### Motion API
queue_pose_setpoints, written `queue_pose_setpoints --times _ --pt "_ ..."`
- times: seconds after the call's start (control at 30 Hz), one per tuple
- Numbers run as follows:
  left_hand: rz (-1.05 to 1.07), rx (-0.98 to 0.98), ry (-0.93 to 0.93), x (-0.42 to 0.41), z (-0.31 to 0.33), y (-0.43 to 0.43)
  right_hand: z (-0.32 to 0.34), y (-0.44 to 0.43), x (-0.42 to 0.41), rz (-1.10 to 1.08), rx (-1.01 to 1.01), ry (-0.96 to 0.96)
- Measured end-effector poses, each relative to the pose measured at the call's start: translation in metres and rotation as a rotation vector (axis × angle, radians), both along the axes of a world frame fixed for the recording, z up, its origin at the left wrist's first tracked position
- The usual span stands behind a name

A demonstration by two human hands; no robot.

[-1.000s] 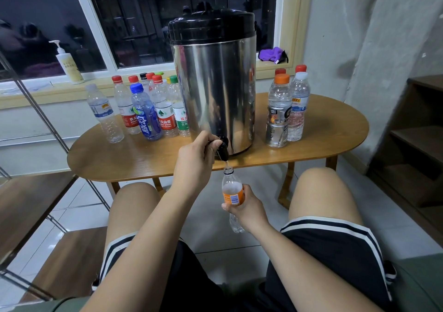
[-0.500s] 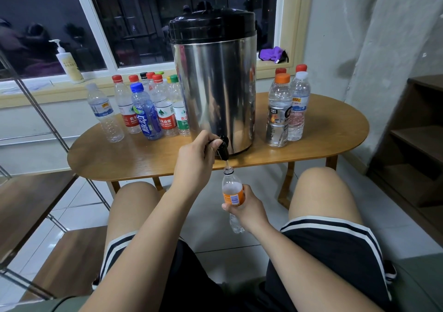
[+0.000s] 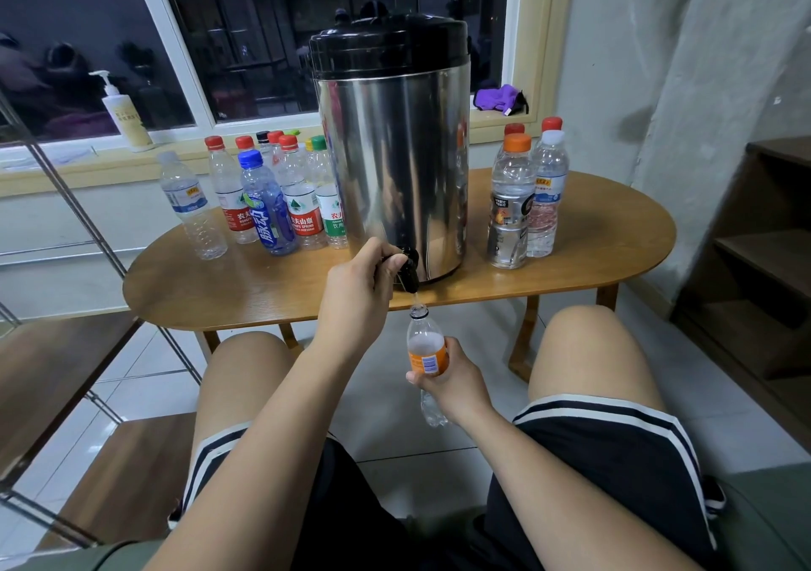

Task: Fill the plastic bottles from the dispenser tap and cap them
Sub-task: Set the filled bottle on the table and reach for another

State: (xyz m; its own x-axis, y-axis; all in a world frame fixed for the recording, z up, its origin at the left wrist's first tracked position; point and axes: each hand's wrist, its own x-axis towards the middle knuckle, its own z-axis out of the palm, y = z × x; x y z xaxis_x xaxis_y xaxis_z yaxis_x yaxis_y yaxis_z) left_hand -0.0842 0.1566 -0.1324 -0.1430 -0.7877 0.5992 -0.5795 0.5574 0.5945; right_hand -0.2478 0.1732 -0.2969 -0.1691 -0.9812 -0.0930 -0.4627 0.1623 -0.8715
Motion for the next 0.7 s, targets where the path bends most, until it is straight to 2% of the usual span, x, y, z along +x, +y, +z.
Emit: queue_pose_setpoints --times 0.7 --pt "0.014 -0.012 -0.001 -0.0007 -0.0015 -0.0015 -0.0035 -0.0012 -0.0005 -0.002 -0.013 0.006"
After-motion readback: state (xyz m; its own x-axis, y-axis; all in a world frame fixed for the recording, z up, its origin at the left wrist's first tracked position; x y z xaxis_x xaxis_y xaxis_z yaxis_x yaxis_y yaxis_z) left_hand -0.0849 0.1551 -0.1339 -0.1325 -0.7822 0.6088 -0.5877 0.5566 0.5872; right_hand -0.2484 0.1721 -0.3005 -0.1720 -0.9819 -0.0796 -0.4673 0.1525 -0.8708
